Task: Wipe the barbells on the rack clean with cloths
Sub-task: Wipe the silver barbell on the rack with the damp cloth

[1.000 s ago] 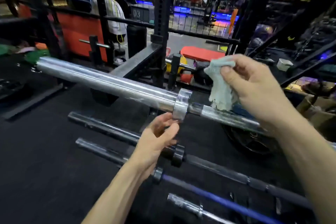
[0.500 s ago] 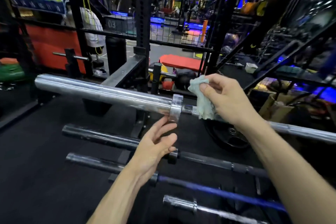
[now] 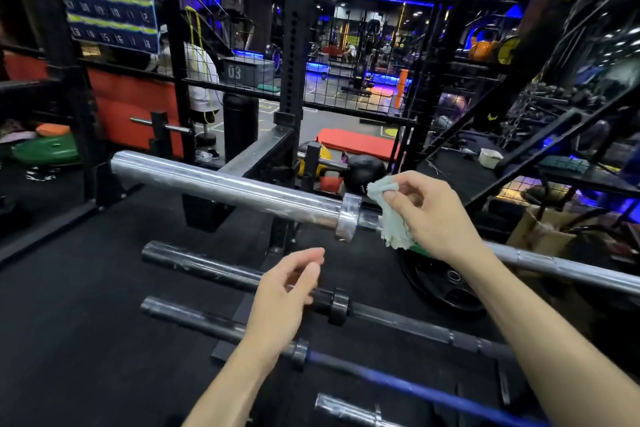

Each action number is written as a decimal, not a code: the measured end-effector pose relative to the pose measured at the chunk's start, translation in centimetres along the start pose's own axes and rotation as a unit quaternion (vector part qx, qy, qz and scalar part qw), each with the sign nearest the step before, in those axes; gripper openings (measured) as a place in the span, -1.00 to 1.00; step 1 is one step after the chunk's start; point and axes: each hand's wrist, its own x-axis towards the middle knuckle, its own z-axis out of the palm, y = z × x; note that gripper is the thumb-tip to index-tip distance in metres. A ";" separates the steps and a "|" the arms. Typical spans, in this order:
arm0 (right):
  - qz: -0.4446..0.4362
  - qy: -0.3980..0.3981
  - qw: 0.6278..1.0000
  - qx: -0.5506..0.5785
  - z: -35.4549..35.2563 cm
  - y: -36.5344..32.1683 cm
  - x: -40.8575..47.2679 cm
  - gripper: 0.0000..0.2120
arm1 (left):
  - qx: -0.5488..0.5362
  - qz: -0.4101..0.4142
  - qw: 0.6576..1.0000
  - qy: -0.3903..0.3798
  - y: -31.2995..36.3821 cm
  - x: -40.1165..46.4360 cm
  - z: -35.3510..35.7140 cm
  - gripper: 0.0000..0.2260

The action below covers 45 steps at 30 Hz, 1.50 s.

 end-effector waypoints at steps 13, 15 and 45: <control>-0.097 -0.047 0.990 -0.092 2.7 1.4 5.3 -0.87 | 0.111 0.164 0.972 0.129 0.0 3.2 2.8 -0.82; -0.096 -0.069 0.988 -0.101 2.7 1.5 5.8 -0.90 | 0.112 0.167 0.972 0.121 0.0 3.2 2.8 -0.81; -0.151 -0.092 0.971 -0.163 1.4 0.2 5.9 -0.92 | 0.111 0.165 0.977 0.075 -0.1 3.0 2.1 -0.75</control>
